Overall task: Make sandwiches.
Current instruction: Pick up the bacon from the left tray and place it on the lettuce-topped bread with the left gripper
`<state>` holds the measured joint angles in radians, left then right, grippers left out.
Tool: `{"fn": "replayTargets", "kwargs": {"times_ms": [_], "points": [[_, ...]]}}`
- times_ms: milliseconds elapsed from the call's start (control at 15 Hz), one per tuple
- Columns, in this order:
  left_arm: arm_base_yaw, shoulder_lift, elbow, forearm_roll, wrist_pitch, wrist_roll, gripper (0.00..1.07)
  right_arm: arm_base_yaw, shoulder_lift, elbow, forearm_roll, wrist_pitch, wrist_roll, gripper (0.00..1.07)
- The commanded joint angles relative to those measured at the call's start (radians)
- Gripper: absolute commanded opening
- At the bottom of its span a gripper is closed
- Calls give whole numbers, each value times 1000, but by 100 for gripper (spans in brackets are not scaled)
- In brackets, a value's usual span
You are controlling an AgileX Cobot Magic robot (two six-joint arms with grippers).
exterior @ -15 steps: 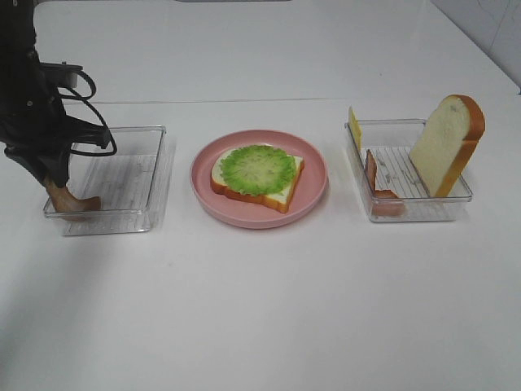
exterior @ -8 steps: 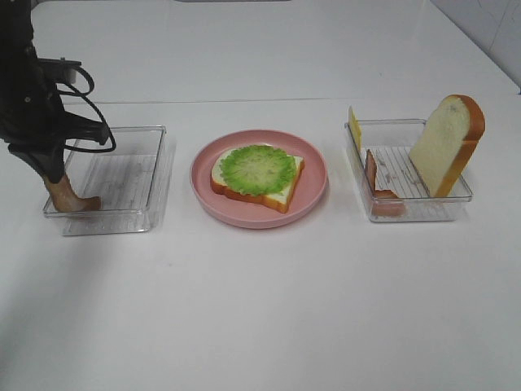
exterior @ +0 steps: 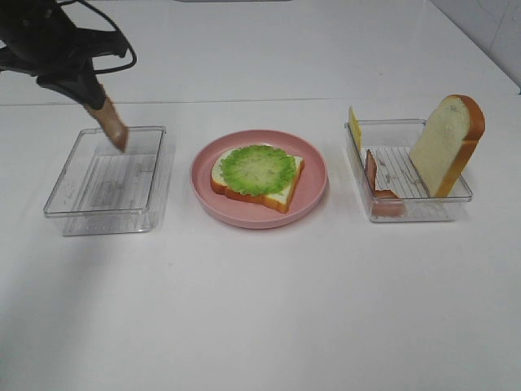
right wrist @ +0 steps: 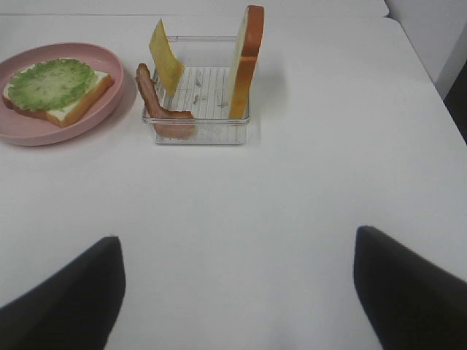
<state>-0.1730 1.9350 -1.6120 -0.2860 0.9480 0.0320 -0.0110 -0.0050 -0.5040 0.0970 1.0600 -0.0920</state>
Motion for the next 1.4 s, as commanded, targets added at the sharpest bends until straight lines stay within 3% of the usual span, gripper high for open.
{"fn": "replayTargets", "kwargs": {"times_ms": [67,267,333,467,1000,1200,1400], "points": [[-3,-5,-7,-228,-80,112,0,-7,-16,0,-3,1,-12,80],[-5,-5,-7,-532,-174,273,0,-7,-16,0,-3,1,-12,80],[-5,-5,-7,-561,-184,289,0,-7,-16,0,-3,1,-12,80],[-20,27,-7,-772,-200,417,0,-7,-16,0,-3,1,-12,80],[-206,189,-9,-888,-205,455,0,-7,-16,0,-3,1,-12,80],[-264,257,-9,-928,-210,529,0,-7,-16,0,-3,1,-12,80],[-259,299,-9,-927,-232,558,0,-7,-16,0,-3,1,-12,80]]}}
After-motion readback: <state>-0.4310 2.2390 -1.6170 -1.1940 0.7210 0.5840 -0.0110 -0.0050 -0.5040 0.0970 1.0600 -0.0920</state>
